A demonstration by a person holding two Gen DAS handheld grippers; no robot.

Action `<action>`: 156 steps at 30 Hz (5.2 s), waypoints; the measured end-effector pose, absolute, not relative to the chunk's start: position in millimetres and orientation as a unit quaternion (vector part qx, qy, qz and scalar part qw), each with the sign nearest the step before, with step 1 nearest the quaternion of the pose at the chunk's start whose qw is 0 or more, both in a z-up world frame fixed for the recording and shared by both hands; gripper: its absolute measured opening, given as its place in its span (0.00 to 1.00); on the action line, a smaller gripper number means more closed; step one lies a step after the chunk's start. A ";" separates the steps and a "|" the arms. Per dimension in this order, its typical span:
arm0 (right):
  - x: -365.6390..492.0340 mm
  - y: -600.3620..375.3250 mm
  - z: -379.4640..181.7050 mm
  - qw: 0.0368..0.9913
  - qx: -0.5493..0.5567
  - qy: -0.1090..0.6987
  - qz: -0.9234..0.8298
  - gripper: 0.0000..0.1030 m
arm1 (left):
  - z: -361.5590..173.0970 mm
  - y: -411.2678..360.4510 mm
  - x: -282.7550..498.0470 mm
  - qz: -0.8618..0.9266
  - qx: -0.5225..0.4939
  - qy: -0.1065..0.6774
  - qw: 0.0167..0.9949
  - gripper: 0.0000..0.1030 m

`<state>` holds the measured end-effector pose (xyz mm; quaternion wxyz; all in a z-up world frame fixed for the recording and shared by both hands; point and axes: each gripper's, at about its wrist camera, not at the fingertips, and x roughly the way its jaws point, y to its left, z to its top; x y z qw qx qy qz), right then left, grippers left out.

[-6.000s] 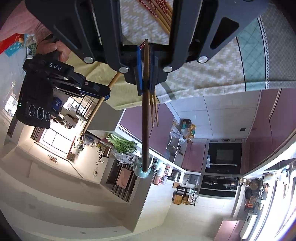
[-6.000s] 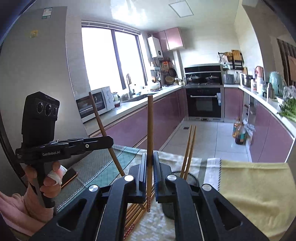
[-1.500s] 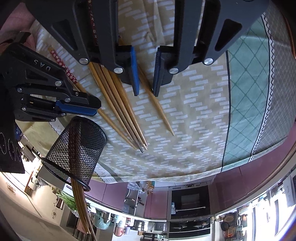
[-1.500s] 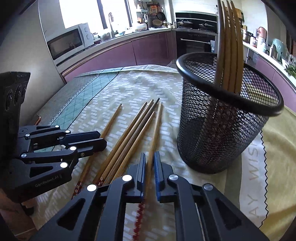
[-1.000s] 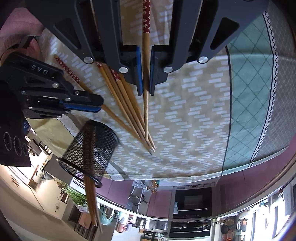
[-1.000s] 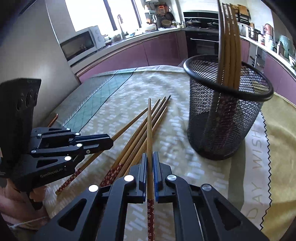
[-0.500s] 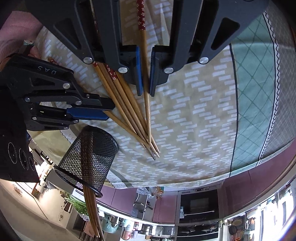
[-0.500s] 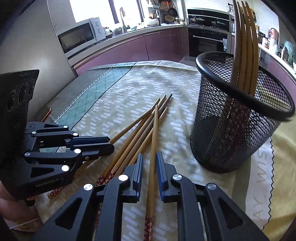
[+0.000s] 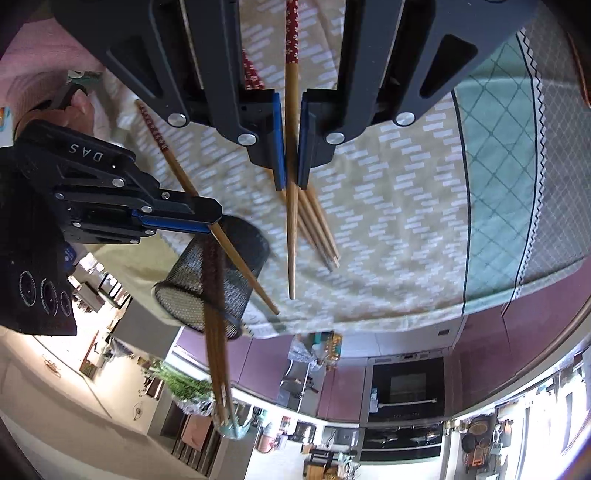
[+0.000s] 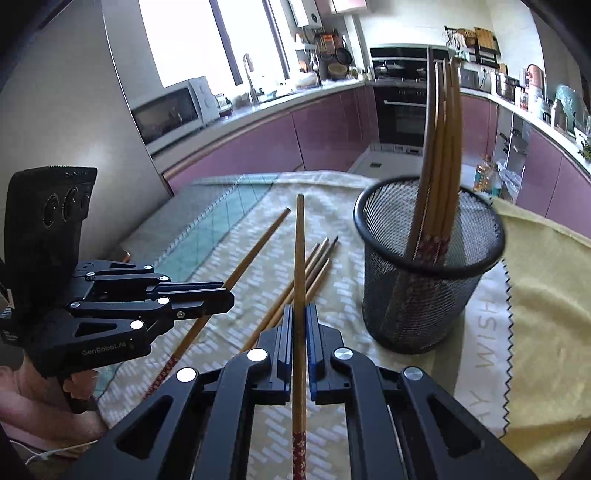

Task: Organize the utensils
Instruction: 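Carry the upright chopsticks over the mesh cup and lower them in, then open the right gripper to release the chopsticks into the cup, then return the right gripper to the pile and close on another pair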

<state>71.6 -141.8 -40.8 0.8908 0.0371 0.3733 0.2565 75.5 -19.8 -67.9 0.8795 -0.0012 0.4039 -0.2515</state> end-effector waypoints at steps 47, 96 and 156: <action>68.7 -228.8 88.7 0.959 0.070 0.176 0.211 0.06 | 102.4 -68.5 99.1 -0.334 -0.036 0.220 0.916 0.07; 67.7 -192.8 19.5 0.930 0.042 0.278 0.237 0.27 | 0.9 -40.8 93.6 -0.280 0.023 0.319 0.905 0.32; 57.6 -120.9 -86.5 0.872 0.006 0.426 0.240 0.26 | -107.3 -30.3 100.8 -0.220 0.017 0.439 0.871 0.35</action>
